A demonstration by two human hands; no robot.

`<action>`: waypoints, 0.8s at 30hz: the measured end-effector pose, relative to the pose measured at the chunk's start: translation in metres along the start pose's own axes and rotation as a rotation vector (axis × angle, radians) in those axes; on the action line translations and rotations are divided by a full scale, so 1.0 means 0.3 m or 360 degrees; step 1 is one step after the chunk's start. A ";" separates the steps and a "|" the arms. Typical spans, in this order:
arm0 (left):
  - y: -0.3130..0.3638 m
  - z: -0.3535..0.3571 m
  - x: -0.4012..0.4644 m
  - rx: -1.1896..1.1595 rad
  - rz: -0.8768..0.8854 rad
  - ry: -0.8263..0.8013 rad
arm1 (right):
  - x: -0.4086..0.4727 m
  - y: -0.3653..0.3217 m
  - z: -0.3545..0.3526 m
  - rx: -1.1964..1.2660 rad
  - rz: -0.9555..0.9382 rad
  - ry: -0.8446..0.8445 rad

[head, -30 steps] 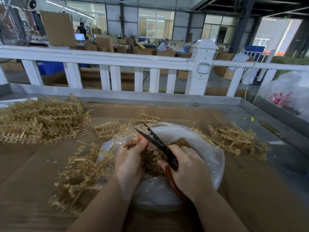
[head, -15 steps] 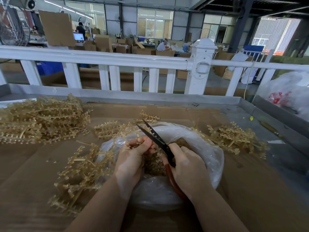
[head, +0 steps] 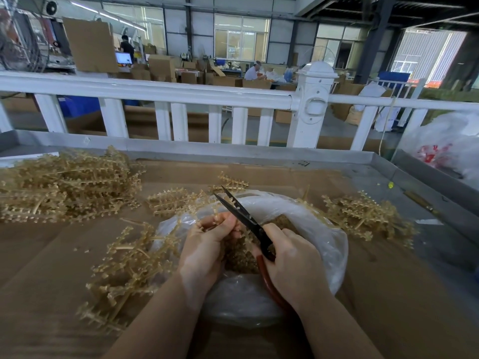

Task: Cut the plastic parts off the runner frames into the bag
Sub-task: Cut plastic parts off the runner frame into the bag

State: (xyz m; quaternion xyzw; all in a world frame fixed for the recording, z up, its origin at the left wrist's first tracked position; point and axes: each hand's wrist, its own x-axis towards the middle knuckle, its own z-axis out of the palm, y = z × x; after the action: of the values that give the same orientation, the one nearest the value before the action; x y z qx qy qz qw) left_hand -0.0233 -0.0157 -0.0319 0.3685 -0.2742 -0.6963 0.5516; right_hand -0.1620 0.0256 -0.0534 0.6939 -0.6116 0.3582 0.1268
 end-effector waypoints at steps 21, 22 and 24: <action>-0.012 -0.031 0.034 -0.0118 0.0038 -0.0155 | -0.003 0.006 0.002 0.0054 0.0035 -0.0085; -0.015 -0.032 0.038 -0.0094 0.0041 -0.0161 | -0.002 0.007 0.001 0.0063 0.0037 -0.0093; -0.018 -0.034 0.043 -0.0036 0.0037 -0.0184 | -0.002 0.010 -0.001 0.0074 0.0034 -0.0103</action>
State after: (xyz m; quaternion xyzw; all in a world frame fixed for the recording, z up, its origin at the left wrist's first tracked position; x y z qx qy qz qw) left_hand -0.0195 -0.0267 -0.0446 0.3181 -0.3020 -0.7130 0.5469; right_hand -0.1648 0.0256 -0.0543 0.7014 -0.6142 0.3512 0.0869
